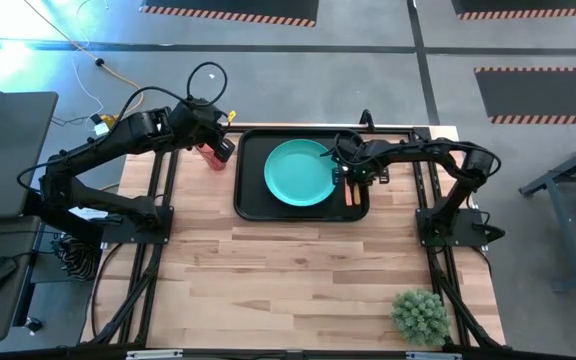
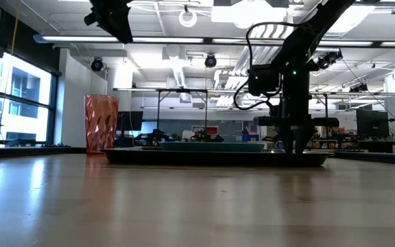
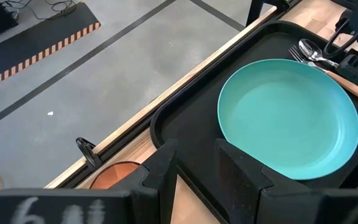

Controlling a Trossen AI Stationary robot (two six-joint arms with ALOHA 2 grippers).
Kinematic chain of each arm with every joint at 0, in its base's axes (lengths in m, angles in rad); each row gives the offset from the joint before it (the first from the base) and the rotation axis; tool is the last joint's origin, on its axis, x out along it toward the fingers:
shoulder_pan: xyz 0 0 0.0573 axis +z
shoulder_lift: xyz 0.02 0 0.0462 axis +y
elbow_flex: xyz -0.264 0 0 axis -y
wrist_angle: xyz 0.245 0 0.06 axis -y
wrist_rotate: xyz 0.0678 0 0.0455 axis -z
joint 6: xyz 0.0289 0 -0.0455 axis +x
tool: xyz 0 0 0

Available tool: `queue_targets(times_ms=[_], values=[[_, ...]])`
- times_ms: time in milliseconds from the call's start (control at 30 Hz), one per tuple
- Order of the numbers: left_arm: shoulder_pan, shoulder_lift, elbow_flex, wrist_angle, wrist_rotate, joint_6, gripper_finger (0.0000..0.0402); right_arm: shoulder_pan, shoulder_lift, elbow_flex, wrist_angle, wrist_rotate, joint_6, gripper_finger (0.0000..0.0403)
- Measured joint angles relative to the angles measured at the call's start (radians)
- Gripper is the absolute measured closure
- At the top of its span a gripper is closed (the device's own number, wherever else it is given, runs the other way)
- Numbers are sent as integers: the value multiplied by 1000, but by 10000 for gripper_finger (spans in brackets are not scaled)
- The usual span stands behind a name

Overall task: Pick and place plate/cup/fork/spoon on tray
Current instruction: Put the yellow spoon on the black serving tray to the right of the orange fork

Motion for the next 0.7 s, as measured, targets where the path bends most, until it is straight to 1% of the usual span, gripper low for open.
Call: queue_targets(times_ms=[500, 700], values=[[0, 0, 0, 0, 0, 0, 303, 0, 0, 3, -4, 16, -9, 282], [0, 0, 0, 0, 0, 0, 303, 0, 0, 48, -14, 17, -45, 279]])
